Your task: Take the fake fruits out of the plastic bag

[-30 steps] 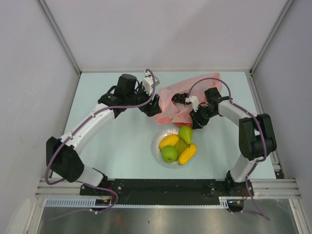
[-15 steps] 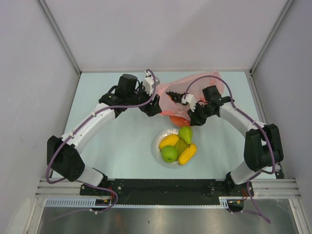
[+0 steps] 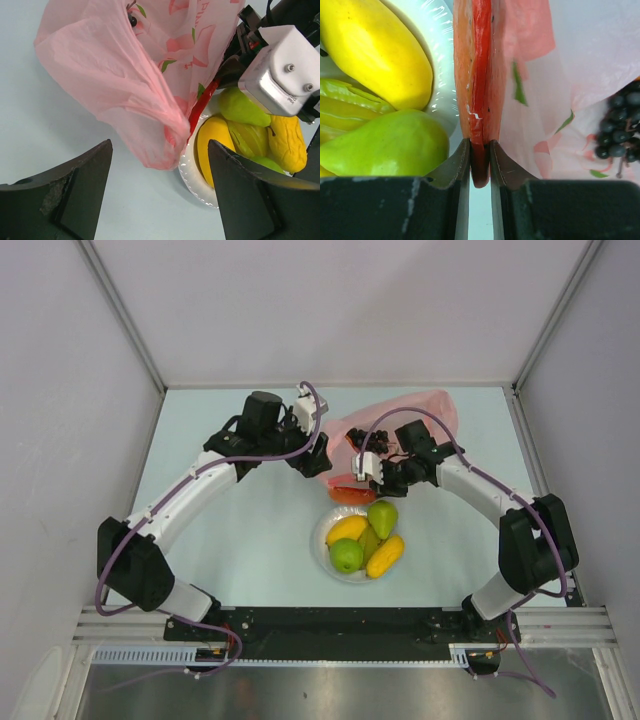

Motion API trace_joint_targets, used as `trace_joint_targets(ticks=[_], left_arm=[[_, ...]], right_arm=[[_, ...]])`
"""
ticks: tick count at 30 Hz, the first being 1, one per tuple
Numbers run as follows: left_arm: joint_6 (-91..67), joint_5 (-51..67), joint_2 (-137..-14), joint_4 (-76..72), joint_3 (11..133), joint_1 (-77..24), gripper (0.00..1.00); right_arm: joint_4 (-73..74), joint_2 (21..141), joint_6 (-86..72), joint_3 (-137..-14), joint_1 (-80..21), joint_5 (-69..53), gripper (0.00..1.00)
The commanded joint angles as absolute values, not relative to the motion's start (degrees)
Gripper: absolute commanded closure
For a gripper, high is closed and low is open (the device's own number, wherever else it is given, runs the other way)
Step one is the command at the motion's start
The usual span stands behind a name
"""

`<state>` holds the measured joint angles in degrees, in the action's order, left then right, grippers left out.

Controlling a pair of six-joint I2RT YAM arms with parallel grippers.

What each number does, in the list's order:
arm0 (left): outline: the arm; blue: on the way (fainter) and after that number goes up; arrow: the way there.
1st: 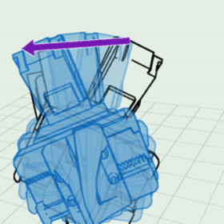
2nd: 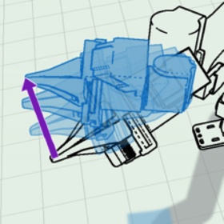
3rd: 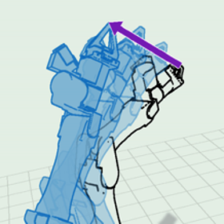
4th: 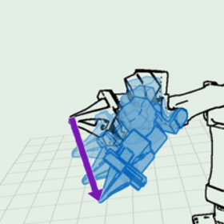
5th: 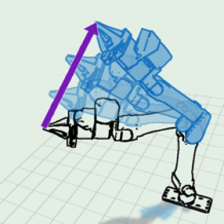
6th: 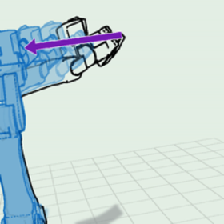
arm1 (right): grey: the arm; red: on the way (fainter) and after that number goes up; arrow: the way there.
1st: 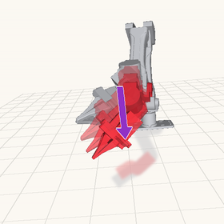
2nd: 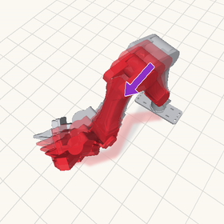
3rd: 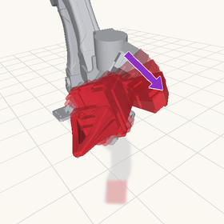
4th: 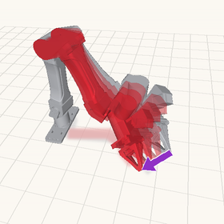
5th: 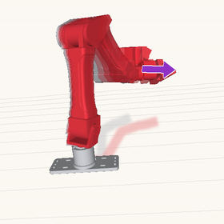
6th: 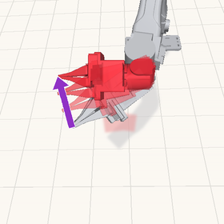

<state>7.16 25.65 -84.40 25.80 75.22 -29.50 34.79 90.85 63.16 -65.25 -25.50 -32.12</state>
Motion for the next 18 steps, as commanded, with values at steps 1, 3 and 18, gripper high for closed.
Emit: trace_joint_targets(ticks=[1, 3, 18], left_arm=[[8.6, 24.7, -82.6, 24.8, 75.0, -29.6, 0.18], [8.9, 24.4, -82.5, 24.9, 74.9, -29.6, 0.18], [8.8, 24.2, -82.9, 24.5, 74.7, -29.7, 0.18]], right_arm=[[33.0, 90.5, 73.8, -65.9, -26.5, -34.5, 0.86], [33.1, 90.6, 76.3, -65.8, -26.9, -35.2, 0.86], [38.5, 92.0, 87.9, -65.9, -31.6, -36.8, 0.80]])
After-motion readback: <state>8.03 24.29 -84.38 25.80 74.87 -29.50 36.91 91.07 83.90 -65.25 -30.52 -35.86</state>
